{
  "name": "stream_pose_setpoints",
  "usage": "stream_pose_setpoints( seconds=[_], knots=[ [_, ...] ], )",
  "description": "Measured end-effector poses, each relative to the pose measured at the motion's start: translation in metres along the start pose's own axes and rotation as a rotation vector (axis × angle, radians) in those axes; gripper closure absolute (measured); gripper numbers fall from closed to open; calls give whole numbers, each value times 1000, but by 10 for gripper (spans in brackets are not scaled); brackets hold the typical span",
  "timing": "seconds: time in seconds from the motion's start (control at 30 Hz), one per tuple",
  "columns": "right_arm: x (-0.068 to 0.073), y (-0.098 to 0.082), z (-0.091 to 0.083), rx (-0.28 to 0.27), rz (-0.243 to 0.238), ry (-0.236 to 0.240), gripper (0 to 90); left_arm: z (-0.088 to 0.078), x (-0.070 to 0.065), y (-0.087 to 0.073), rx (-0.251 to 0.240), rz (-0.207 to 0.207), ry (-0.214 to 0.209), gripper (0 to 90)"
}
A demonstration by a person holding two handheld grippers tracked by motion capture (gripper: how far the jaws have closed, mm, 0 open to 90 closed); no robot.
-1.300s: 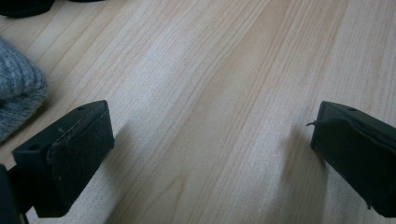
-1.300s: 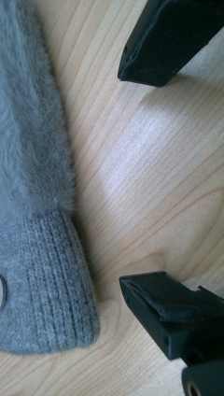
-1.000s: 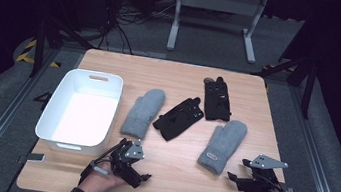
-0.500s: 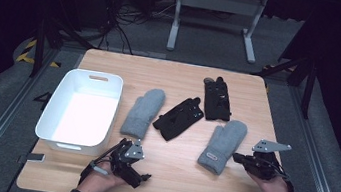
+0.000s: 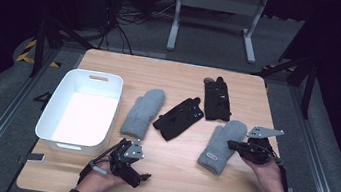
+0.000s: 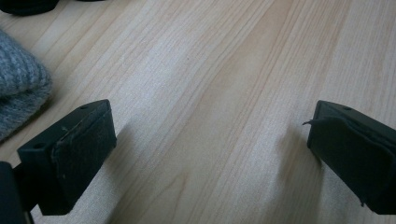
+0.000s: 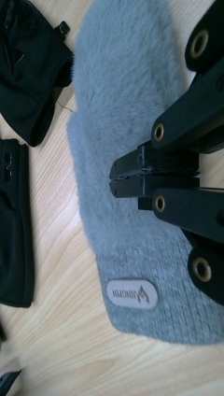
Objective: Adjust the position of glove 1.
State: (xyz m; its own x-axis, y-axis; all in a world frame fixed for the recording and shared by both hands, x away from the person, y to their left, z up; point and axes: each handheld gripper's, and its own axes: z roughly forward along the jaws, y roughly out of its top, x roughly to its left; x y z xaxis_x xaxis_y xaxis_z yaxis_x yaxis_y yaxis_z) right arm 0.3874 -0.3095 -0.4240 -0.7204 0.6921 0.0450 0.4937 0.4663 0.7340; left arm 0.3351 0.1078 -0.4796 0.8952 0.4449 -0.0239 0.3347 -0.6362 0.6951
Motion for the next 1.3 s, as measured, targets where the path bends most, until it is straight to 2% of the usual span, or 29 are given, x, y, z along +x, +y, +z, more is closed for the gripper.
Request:
stream_pose_setpoints(
  seconds=[0.13, 0.3, 0.63, 0.87, 0.9, 0.97, 1.03, 1.3],
  knots=[
    [-3, 0, 9, 26, -6, 6, 900, 0, 0, 0, -1, -2, 4, 20],
    [-1, -6, 21, 100, -18, 1, 900, 0, 0, 0, 0, -2, 5, 21],
    [9, -8, 21, 105, -13, 30, 900, -1, -1, -1, 0, -6, 14, 23],
    [27, -8, 22, 115, -38, 52, 900, -1, -1, -1, 1, -11, 19, 23],
    [33, -9, 23, 108, -39, 70, 900, -1, -1, -1, 1, -11, 19, 23],
    [37, -9, 24, 108, -41, 82, 900, -1, -1, -1, 1, -11, 19, 22],
    [47, -8, 25, 110, -62, 97, 900, -1, -1, -1, 1, -11, 19, 22],
    [70, -5, 30, 123, -89, 142, 900, -1, -1, -1, 2, -11, 19, 23]
  ],
)
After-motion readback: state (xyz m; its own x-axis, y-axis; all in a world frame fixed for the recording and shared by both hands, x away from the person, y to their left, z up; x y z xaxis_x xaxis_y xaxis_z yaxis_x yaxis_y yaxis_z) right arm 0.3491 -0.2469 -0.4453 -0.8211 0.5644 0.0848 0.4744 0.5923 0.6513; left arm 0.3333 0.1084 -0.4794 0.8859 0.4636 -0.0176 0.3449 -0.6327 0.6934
